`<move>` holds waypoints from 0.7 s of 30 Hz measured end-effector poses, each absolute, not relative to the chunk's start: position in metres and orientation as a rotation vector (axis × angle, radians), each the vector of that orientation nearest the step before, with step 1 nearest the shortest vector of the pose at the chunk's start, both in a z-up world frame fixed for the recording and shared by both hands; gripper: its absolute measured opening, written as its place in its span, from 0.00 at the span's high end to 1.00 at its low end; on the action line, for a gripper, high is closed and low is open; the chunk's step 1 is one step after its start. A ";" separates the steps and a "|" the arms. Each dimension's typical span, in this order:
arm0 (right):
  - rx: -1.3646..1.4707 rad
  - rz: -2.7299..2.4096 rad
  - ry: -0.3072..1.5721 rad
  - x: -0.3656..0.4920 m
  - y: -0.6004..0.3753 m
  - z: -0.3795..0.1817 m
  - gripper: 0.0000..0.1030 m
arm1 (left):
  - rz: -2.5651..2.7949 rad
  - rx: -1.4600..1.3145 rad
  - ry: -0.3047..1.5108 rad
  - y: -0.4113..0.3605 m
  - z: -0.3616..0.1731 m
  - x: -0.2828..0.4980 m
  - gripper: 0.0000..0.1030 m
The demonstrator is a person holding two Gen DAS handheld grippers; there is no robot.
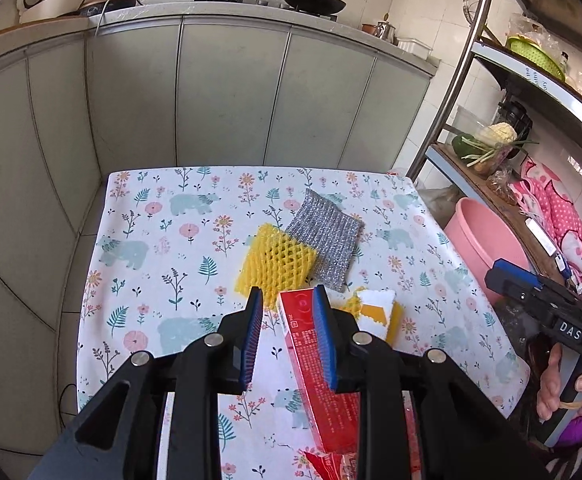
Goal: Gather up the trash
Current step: 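Move both grippers back from the bucket to the table items, then grasp the yellow mesh foam sleeve with the left gripper while the right grasps the grey steel wool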
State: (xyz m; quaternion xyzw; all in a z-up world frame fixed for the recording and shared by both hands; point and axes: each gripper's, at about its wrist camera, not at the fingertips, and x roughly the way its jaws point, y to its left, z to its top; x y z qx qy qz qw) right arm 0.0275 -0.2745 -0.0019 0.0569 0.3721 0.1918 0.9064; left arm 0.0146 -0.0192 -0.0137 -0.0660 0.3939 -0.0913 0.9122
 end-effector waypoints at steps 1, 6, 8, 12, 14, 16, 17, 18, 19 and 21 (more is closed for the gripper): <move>0.113 0.405 0.775 0.029 -0.271 -0.003 0.51 | -0.186 -0.139 0.818 -0.017 -0.017 0.019 0.76; 0.101 0.447 0.812 0.035 -0.253 -0.010 0.51 | -0.189 -0.135 0.843 -0.011 -0.030 0.046 0.76; 0.105 0.470 0.833 0.039 -0.244 -0.015 0.51 | -0.186 -0.123 0.850 -0.009 -0.037 0.058 0.76; 0.101 0.499 0.873 0.047 -0.228 -0.023 0.51 | -0.194 -0.129 0.878 -0.003 -0.050 0.080 0.76; 0.098 0.509 0.895 0.050 -0.222 -0.028 0.51 | -0.207 -0.134 0.894 -0.002 -0.056 0.089 0.76; 0.098 0.521 0.914 0.052 -0.218 -0.032 0.51 | -0.227 -0.134 0.906 -0.003 -0.061 0.096 0.76; 0.095 0.524 0.921 0.053 -0.216 -0.033 0.51 | -0.228 -0.126 0.911 -0.003 -0.064 0.100 0.76; 0.090 0.525 0.929 0.054 -0.214 -0.035 0.51 | -0.231 -0.121 0.916 -0.004 -0.068 0.104 0.76; 0.085 0.523 0.931 0.056 -0.213 -0.035 0.51 | -0.240 -0.123 0.929 -0.004 -0.072 0.108 0.76; 0.077 0.508 0.923 0.062 -0.215 -0.032 0.51 | -0.268 -0.153 0.962 -0.003 -0.080 0.115 0.76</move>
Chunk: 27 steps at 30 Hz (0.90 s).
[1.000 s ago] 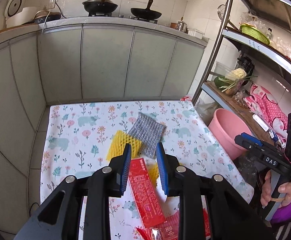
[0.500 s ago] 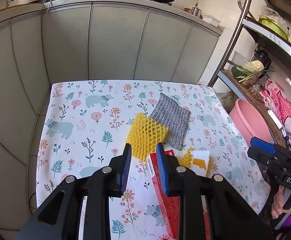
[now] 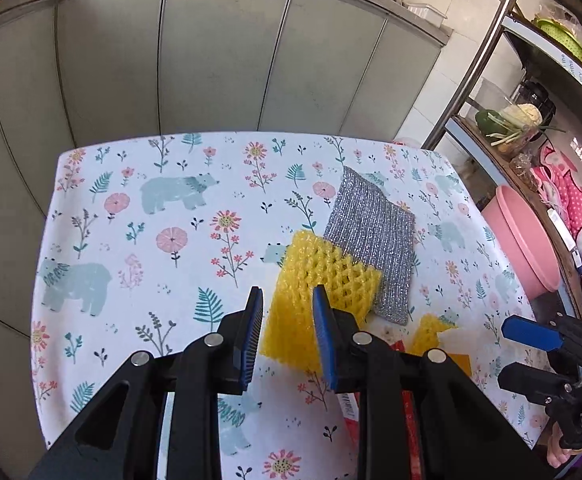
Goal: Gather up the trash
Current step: 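Grasp the yellow mesh foam sleeve with the left gripper while the right grasps the grey steel wool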
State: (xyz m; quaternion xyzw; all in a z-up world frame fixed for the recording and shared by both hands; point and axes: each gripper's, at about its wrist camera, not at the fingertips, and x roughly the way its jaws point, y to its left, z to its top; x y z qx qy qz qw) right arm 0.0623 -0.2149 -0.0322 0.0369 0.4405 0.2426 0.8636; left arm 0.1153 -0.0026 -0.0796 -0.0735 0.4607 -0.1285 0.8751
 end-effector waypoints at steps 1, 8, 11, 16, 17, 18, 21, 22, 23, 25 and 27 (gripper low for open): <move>0.081 0.499 0.915 0.068 -0.217 -0.030 0.51 | -0.285 -0.174 0.980 -0.002 -0.083 0.118 0.76; 0.154 0.454 0.944 0.114 -0.223 -0.036 0.51 | -0.311 -0.182 0.983 -0.006 -0.094 0.120 0.76; 0.161 0.449 0.975 0.132 -0.217 -0.047 0.51 | -0.312 -0.153 0.957 -0.009 -0.096 0.118 0.82; 0.144 0.429 1.019 0.152 -0.203 -0.066 0.51 | -0.285 -0.099 0.876 -0.008 -0.087 0.107 0.92; 0.143 0.424 1.028 0.156 -0.201 -0.070 0.51 | -0.277 -0.107 0.857 -0.005 -0.082 0.105 0.93; 0.143 0.418 1.038 0.160 -0.198 -0.073 0.51 | -0.272 -0.124 0.838 -0.001 -0.077 0.103 0.93; 0.130 0.399 1.039 0.167 -0.191 -0.081 0.51 | -0.268 -0.180 0.795 0.011 -0.063 0.097 0.93; 0.119 0.394 1.031 0.168 -0.189 -0.081 0.51 | -0.267 -0.187 0.788 0.014 -0.060 0.095 0.93; 0.103 0.389 1.029 0.169 -0.185 -0.081 0.51 | -0.266 -0.194 0.781 0.016 -0.057 0.093 0.93; 0.082 0.388 1.023 0.169 -0.179 -0.081 0.57 | -0.259 -0.206 0.773 0.021 -0.054 0.091 0.93; 0.042 0.374 1.009 0.168 -0.175 -0.081 0.73 | -0.251 -0.223 0.765 0.026 -0.050 0.089 0.93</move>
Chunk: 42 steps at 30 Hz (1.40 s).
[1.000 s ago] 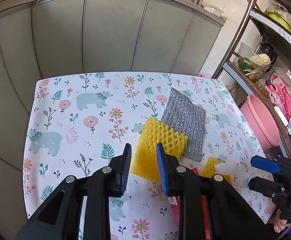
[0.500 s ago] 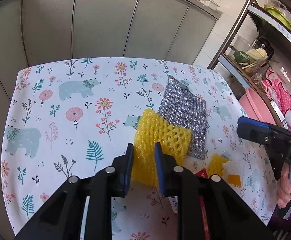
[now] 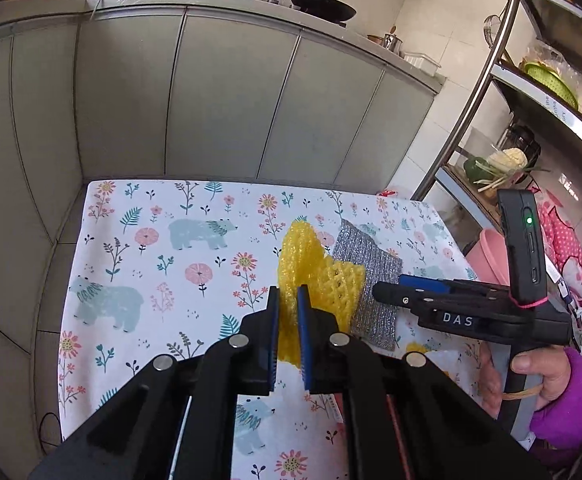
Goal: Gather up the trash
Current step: 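Grasp the yellow mesh foam sleeve with the left gripper while the right grasps the grey steel wool, then carry the yellow mesh and steel wool in both grippers to the pink bucket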
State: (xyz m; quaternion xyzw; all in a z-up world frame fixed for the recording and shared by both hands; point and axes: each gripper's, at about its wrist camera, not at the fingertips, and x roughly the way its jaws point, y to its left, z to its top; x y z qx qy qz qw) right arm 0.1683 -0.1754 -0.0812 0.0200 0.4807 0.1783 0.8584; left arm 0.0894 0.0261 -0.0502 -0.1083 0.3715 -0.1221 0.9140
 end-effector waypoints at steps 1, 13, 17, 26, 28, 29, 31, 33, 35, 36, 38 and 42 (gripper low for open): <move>0.040 0.383 1.007 0.168 -0.175 -0.081 0.76 | -0.249 -0.229 0.762 0.028 -0.050 0.089 0.93; 0.060 0.425 0.853 0.132 -0.194 -0.032 0.91 | -0.233 -0.235 0.712 0.028 -0.032 0.076 0.93; 0.052 0.410 0.785 0.114 -0.205 -0.009 0.91 | -0.231 -0.225 0.676 0.022 -0.018 0.069 0.93; 0.064 0.351 0.678 0.085 -0.239 0.029 0.91 | -0.246 -0.212 0.606 0.001 0.014 0.057 0.93; 0.068 0.332 0.656 0.081 -0.245 0.036 0.91 | -0.253 -0.207 0.595 -0.004 0.020 0.055 0.93; 0.071 0.321 0.645 0.078 -0.249 0.039 0.91 | -0.257 -0.204 0.590 -0.007 0.024 0.054 0.93; 0.079 0.303 0.628 0.074 -0.257 0.044 0.91 | -0.269 -0.194 0.580 -0.014 0.030 0.053 0.93; 0.093 0.285 0.616 0.069 -0.265 0.049 0.91 | -0.276 -0.186 0.571 -0.023 0.036 0.051 0.93; 0.103 0.269 0.605 0.066 -0.271 0.052 0.91 | -0.291 -0.183 0.562 -0.032 0.043 0.050 0.93; 0.107 0.260 0.597 0.063 -0.276 0.054 0.91 | -0.297 -0.180 0.557 -0.037 0.046 0.050 0.93; 0.114 0.240 0.582 0.059 -0.284 0.057 0.91 | -0.314 -0.174 0.545 -0.047 0.053 0.050 0.93; 0.134 0.202 0.553 0.051 -0.302 0.063 0.91 | -0.333 -0.147 0.508 -0.068 0.066 0.048 0.93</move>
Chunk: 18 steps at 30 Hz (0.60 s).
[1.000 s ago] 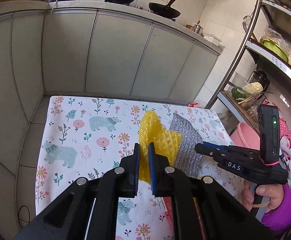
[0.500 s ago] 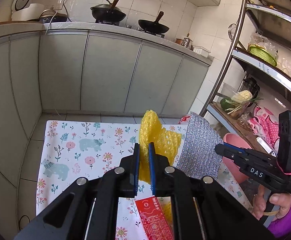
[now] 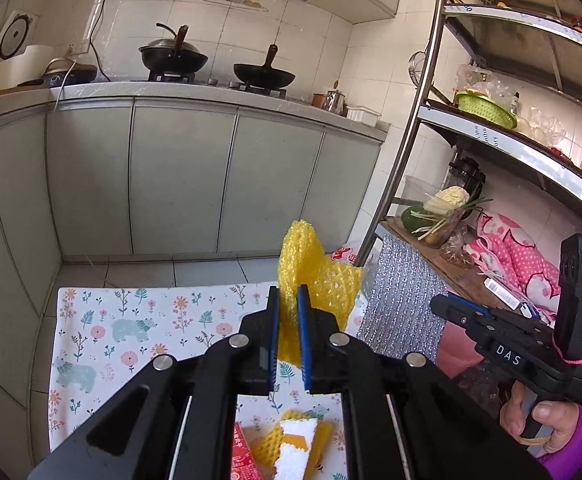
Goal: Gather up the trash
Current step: 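Carry the yellow mesh and steel wool in both grippers to the pink bucket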
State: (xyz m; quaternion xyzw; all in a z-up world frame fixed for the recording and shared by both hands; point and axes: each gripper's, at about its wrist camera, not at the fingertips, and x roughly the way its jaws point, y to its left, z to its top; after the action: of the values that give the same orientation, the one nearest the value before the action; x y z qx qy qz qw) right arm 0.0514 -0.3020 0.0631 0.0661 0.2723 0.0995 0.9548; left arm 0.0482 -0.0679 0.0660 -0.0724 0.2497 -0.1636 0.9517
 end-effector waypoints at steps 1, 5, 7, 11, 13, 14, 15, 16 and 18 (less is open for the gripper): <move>0.138 0.189 0.543 0.049 -0.308 0.065 0.91 | -0.337 -0.140 0.493 -0.073 0.070 0.048 0.92; 0.151 0.133 0.499 0.041 -0.331 0.075 0.91 | -0.375 -0.127 0.444 -0.095 0.085 0.048 0.92; 0.162 0.107 0.480 0.037 -0.344 0.080 0.91 | -0.395 -0.113 0.427 -0.109 0.092 0.048 0.93; 0.176 0.059 0.450 0.030 -0.370 0.086 0.91 | -0.440 -0.080 0.406 -0.139 0.101 0.051 0.92; 0.184 0.033 0.437 0.026 -0.384 0.089 0.91 | -0.461 -0.072 0.401 -0.153 0.103 0.052 0.92; 0.187 0.020 0.430 0.024 -0.391 0.091 0.91 | -0.471 -0.068 0.399 -0.160 0.104 0.053 0.92; 0.188 0.007 0.424 0.022 -0.397 0.092 0.91 | -0.479 -0.064 0.398 -0.167 0.105 0.055 0.92; 0.189 -0.003 0.420 0.020 -0.402 0.092 0.91 | -0.488 -0.060 0.399 -0.175 0.106 0.056 0.92; 0.192 -0.027 0.411 0.019 -0.415 0.093 0.91 | -0.503 -0.053 0.402 -0.188 0.106 0.059 0.92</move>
State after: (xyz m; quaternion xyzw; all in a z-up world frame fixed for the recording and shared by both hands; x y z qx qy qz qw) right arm 0.0188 -0.4150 0.0933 0.0950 0.2037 -0.0135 0.9743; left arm 0.0590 -0.1877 0.1056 -0.0262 0.1973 -0.2470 0.9484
